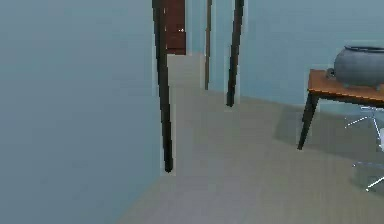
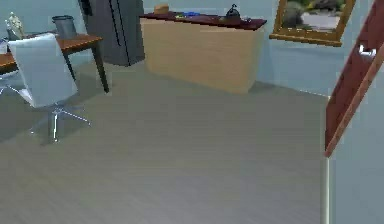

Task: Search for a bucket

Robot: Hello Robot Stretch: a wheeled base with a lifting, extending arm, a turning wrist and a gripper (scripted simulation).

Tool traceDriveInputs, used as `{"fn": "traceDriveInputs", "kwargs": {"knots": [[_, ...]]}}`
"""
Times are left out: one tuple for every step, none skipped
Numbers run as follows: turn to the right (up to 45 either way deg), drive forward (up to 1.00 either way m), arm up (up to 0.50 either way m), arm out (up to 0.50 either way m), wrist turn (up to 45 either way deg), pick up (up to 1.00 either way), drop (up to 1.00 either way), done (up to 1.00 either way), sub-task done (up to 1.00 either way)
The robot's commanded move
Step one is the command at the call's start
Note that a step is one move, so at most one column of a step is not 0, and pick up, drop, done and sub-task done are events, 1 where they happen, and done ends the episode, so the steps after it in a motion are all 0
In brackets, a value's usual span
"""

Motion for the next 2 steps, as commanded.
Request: {"fn": "traceDriveInputs", "kwargs": {"knots": [[30.0, 0.00, 0.00, 0.00, 0.0, 0.00, 0.00, 0.00, 0.00], [0.0, 0.15, 0.00, 0.00, 0.0, 0.00, 0.00, 0.00, 0.00]]}}
